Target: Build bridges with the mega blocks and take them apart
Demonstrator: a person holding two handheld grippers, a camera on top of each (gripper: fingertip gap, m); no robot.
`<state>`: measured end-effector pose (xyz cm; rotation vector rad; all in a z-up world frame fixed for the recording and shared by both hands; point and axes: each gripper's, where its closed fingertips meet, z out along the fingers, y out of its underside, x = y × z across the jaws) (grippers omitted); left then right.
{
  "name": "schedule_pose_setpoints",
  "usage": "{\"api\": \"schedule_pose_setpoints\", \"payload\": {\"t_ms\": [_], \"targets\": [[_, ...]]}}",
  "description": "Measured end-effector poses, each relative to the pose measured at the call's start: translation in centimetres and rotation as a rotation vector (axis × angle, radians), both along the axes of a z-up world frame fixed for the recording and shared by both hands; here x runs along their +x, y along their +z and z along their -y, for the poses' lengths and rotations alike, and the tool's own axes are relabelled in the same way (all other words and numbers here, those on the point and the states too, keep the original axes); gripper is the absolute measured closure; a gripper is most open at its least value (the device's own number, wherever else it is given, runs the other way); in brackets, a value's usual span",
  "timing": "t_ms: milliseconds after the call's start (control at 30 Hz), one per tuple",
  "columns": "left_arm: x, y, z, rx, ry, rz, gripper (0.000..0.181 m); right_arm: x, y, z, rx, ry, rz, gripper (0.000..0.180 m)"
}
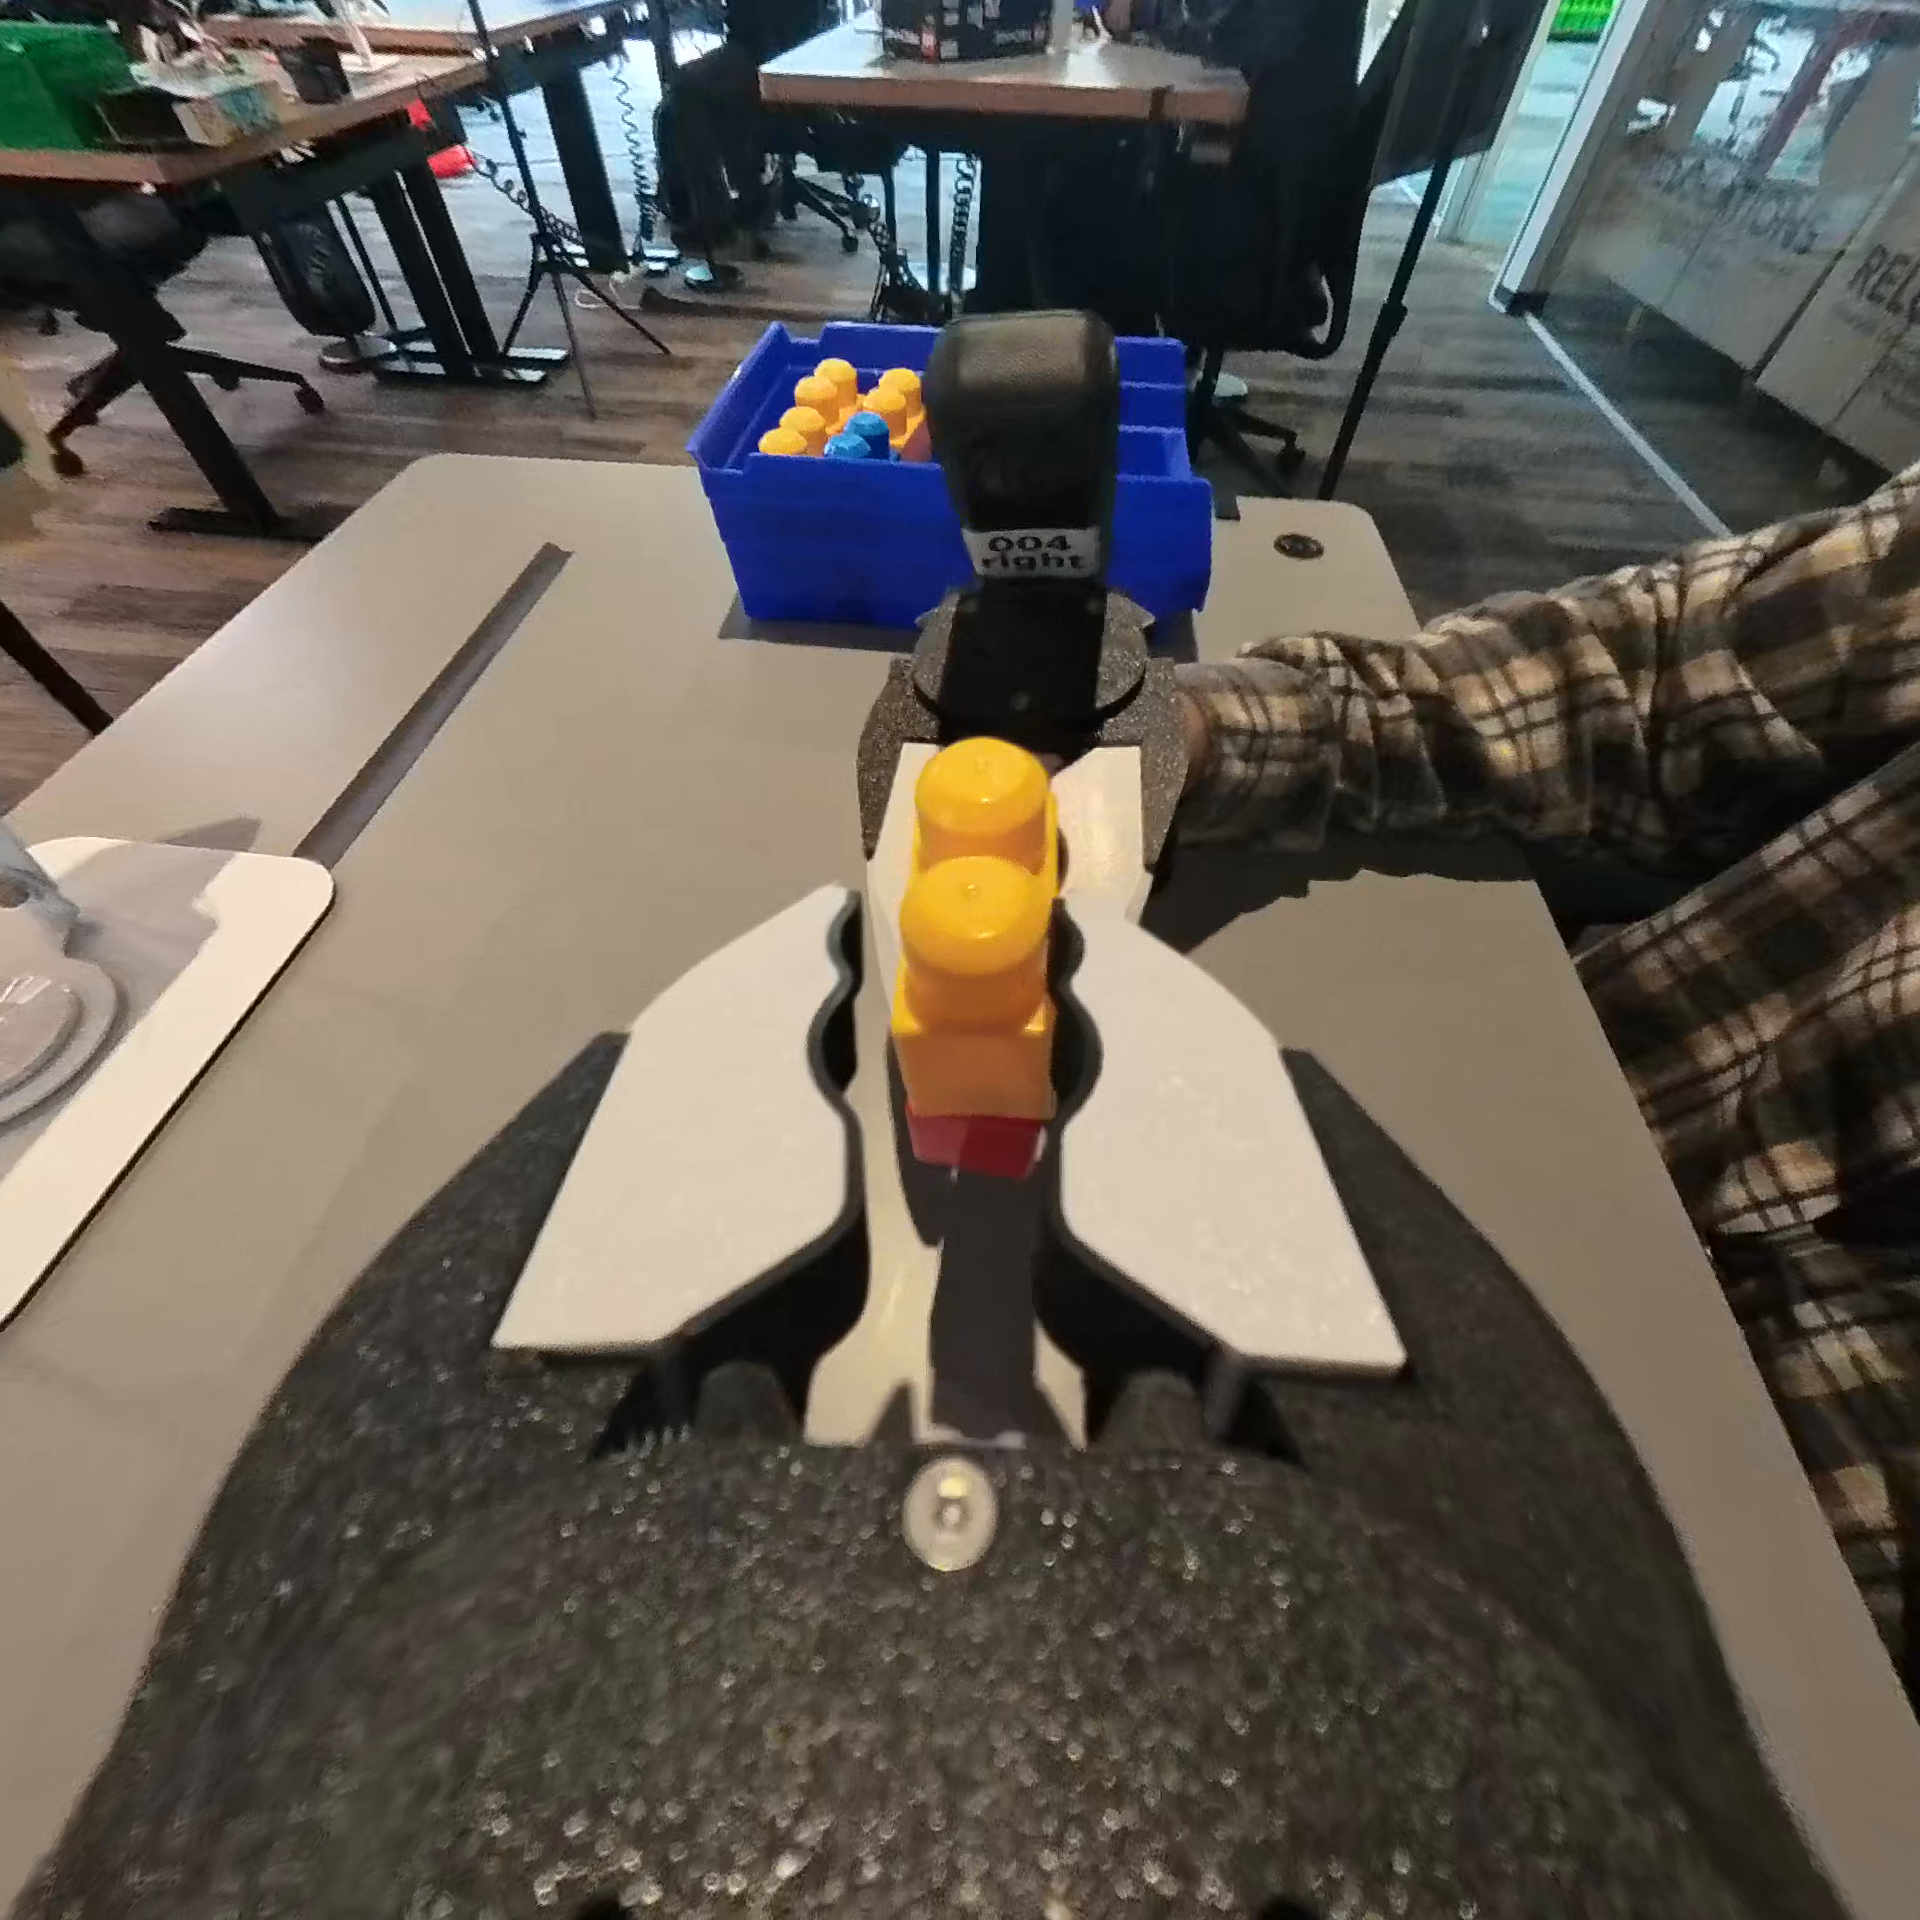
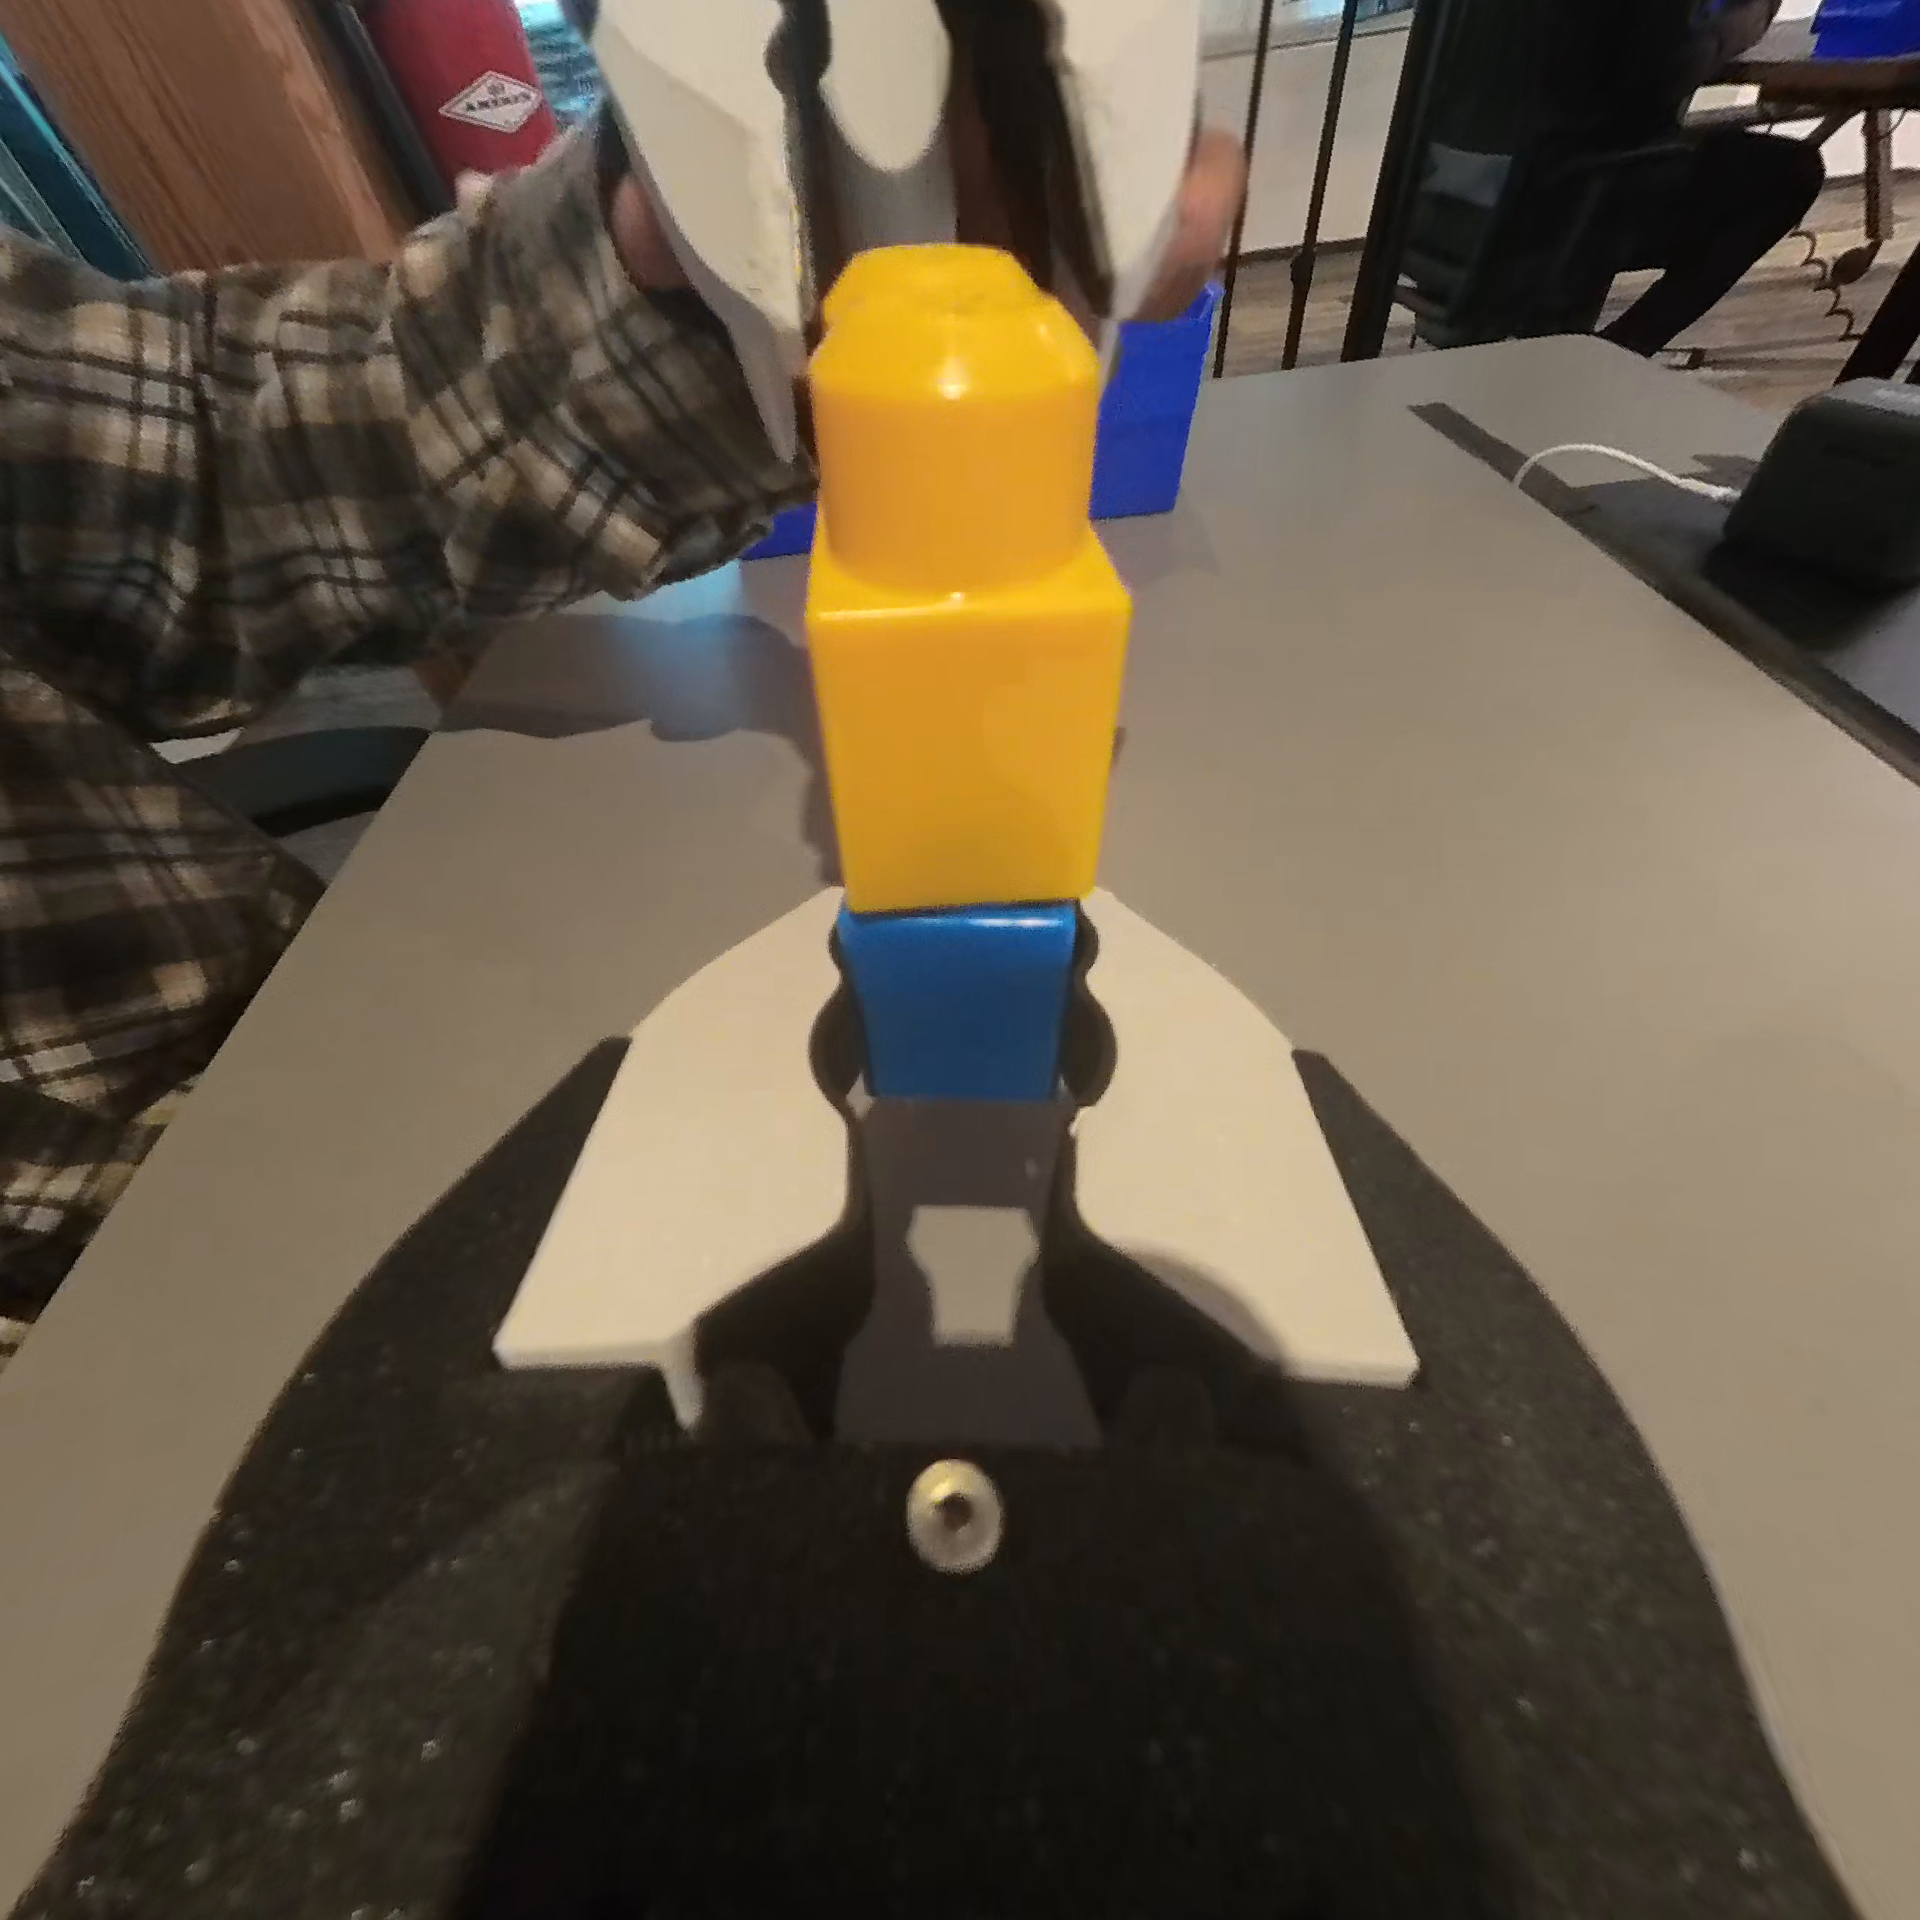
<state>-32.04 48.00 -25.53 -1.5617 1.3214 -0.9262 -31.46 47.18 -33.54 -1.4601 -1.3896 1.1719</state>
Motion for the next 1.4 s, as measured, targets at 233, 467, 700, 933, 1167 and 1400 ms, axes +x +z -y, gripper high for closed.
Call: {"api": "schedule_pose_setpoints", "payload": {"t_ms": [233, 467, 700, 933, 1167, 1400], "targets": [[0.3, -0.3, -0.2, 0.085, 0.017, -0.085, 0.153, 0.2, -0.1, -0.2, -0.026, -0.011, 0.003, 0.144], [0.2, 0.0, 0.1, 0.095, 0.002, -0.178, 0.154, 0.1, 0.7, 0.2, -0.036, -0.008, -0.03, 0.145], [-0.3, -0.5, 0.0, 0.112, -0.017, -0.308, 0.154, -0.2, 0.3, 0.1, -0.017, -0.025, -0.017, 0.145], [-2.0, -3.6, -0.5, 0.118, 0.006, -0.431, 0.154, -1.2, -2.6, -0.7, 0.018, -0.012, 0.077, 0.144], [-4.4, -7.2, -1.1, 0.034, 0.014, -0.48, 0.154, -2.4, -5.8, -1.0, -0.035, 0.025, 0.253, 0.144], [-4.6, -8.4, -1.4, 0.016, 0.007, -0.483, 0.155, -2.5, -7.3, -0.9, -0.065, 0.073, 0.36, 0.143]]}}
